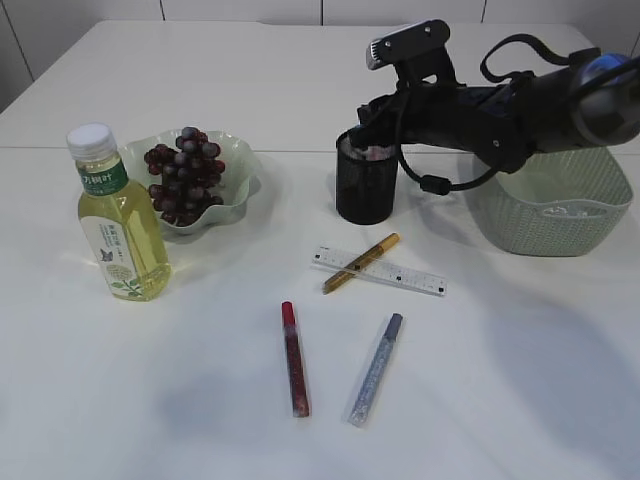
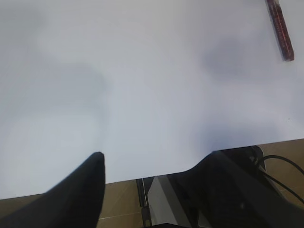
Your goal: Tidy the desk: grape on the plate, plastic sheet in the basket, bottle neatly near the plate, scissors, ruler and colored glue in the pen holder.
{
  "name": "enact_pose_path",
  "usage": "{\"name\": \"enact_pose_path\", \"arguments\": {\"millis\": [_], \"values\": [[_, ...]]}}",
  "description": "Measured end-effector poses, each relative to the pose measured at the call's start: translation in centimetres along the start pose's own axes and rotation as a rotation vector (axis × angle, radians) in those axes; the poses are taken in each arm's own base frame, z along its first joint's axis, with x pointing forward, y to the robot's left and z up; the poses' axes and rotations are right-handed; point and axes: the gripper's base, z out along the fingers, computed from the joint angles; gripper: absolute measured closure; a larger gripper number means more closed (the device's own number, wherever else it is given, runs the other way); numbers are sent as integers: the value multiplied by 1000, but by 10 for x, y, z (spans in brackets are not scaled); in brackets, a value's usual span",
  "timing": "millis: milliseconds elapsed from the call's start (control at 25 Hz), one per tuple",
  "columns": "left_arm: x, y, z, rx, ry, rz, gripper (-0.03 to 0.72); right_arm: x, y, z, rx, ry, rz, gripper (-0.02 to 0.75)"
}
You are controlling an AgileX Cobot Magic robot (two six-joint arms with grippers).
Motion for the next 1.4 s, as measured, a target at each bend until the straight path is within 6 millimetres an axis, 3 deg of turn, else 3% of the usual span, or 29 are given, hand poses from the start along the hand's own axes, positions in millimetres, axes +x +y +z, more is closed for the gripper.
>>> {"name": "enact_pose_path", "arguments": {"millis": [280, 520, 760, 1040, 1280, 1400], "values": [[0, 0, 0, 0, 0, 0, 201, -16, -8, -3, 39, 49, 61, 449], [0, 0, 0, 0, 0, 0, 202, -43, -13, -24, 105, 192, 78, 448], [0, 0, 0, 0, 0, 0, 202, -60, 19, -43, 110, 427, 72, 448], [0, 0, 0, 0, 0, 0, 202, -60, 65, -63, 41, 715, 7, 447], [0, 0, 0, 0, 0, 0, 202, -46, 82, -83, -115, 983, -38, 447], [0, 0, 0, 0, 0, 0, 203, -46, 84, -86, -169, 1008, -75, 447]]}}
